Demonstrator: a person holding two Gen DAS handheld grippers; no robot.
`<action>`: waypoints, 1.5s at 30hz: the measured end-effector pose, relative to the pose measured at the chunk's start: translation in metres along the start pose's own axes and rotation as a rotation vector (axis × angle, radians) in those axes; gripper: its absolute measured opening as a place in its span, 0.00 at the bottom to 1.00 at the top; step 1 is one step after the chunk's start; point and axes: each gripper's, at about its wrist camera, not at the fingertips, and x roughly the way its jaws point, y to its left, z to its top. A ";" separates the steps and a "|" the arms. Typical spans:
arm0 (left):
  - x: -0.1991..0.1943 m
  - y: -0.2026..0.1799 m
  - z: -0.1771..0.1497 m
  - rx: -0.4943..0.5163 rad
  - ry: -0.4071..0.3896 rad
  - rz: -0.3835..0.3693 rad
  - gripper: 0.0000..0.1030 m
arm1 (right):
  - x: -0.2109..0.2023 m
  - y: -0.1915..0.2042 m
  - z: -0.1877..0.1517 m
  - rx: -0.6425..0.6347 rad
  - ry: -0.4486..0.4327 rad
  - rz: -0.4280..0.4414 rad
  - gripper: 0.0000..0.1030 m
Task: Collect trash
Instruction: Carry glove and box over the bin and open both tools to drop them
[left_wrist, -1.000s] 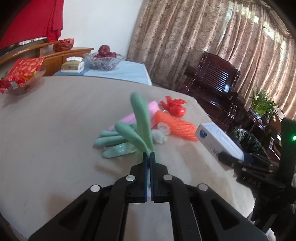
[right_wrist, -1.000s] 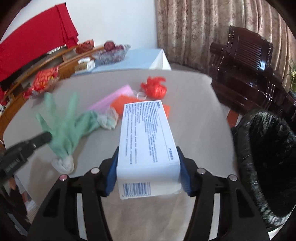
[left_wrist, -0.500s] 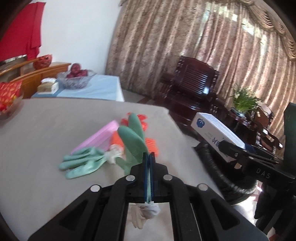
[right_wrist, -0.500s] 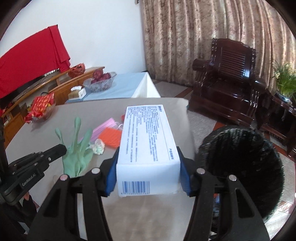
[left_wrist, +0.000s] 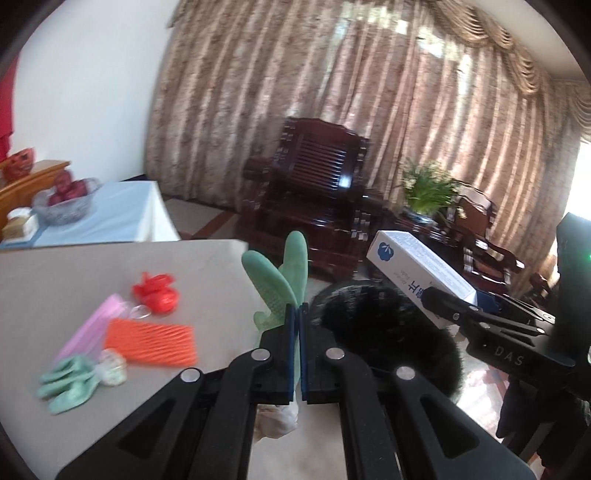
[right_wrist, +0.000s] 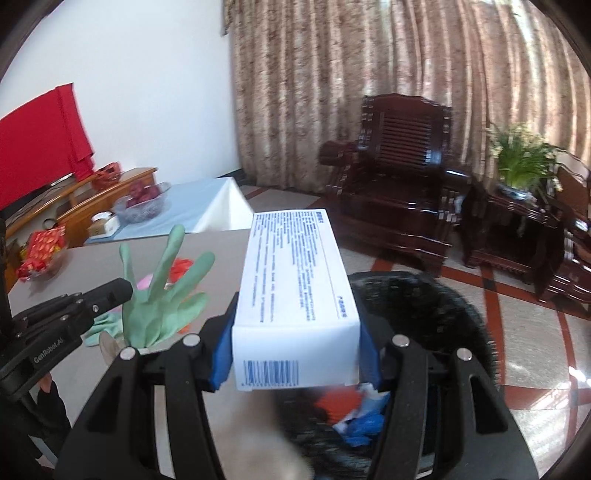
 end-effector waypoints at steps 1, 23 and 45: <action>0.006 -0.008 0.003 0.009 0.002 -0.017 0.02 | 0.000 -0.006 0.000 0.002 -0.002 -0.010 0.52; 0.164 -0.118 0.014 0.125 0.122 -0.187 0.24 | 0.070 -0.164 -0.042 0.083 0.102 -0.265 0.76; 0.031 0.044 -0.013 0.027 0.015 0.182 0.77 | 0.061 -0.047 -0.030 0.110 -0.001 -0.079 0.95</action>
